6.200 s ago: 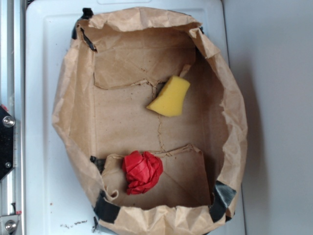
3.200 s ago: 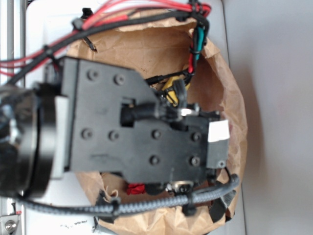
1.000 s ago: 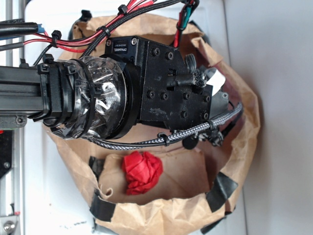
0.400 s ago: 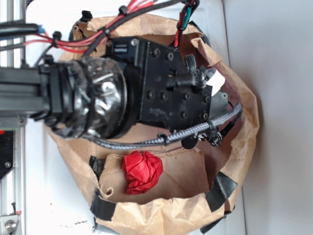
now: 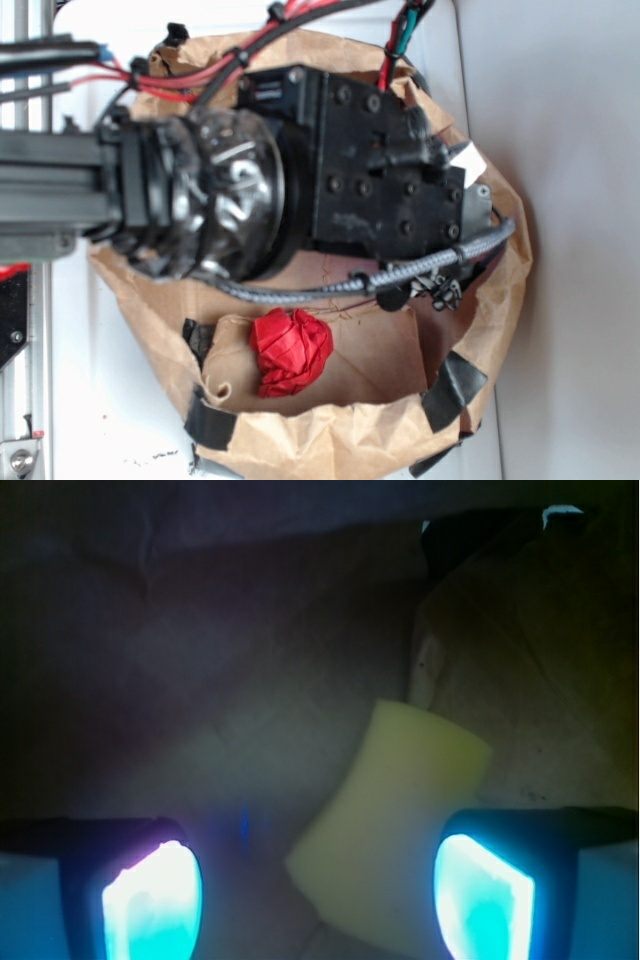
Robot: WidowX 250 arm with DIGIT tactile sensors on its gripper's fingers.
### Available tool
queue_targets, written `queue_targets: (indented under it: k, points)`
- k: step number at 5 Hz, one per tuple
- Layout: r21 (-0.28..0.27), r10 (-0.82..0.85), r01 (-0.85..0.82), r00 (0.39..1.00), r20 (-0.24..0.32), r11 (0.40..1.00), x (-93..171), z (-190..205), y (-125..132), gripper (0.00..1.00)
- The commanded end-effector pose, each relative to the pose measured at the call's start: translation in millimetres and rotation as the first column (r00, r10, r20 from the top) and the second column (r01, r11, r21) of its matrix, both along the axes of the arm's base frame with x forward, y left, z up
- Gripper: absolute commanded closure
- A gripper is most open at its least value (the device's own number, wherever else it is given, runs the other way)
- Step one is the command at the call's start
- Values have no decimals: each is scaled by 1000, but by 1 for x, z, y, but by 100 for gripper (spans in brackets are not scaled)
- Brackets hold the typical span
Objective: Grab the green sponge.
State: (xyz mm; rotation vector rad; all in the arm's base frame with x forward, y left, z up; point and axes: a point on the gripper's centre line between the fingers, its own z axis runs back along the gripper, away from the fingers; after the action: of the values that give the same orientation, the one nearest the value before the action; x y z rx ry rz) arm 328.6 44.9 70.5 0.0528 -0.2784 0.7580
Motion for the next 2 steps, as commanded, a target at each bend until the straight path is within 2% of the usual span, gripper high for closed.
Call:
queue_targets:
  k: [1, 2]
  points:
    - [-2, 17, -17, 996, 83, 1000, -6, 28, 31, 0]
    - [-10, 30, -30, 996, 89, 1000, -13, 27, 38, 0]
